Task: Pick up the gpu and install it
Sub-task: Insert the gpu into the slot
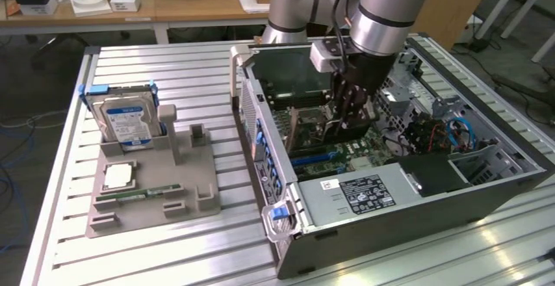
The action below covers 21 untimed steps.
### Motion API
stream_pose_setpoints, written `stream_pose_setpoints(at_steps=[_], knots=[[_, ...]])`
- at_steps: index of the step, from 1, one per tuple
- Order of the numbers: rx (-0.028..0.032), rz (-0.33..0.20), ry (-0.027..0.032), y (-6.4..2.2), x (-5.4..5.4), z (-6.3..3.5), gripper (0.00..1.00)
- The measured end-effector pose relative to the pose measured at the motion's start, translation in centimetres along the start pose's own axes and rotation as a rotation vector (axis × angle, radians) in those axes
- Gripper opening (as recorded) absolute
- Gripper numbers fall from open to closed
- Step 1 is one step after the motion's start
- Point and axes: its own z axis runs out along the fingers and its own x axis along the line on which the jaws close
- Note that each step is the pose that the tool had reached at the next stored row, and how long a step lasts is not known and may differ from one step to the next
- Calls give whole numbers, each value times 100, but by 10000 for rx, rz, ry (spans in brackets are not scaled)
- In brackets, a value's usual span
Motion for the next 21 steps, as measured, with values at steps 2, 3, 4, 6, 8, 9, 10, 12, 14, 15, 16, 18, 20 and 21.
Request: stream_pose_setpoints(at_steps=[2,3,4,6,8,9,10,12,14,15,16,18,20,21], knots=[[0,1,0,4,0,24,26],[0,1,0,6,1,36,26],[0,0,1,7,1,49,26],[0,1,0,13,1,76,26],[0,1,0,30,2,98,26],[1,1,0,38,2,109,26],[0,0,0,45,3,119,26],[0,1,0,55,3,136,26],[1,1,0,63,4,149,26],[0,-1,1,75,4,155,26],[0,0,2,92,5,160,26],[0,1,2,128,6,168,26],[0,1,1,133,6,170,26],[0,1,1,134,6,170,26]])
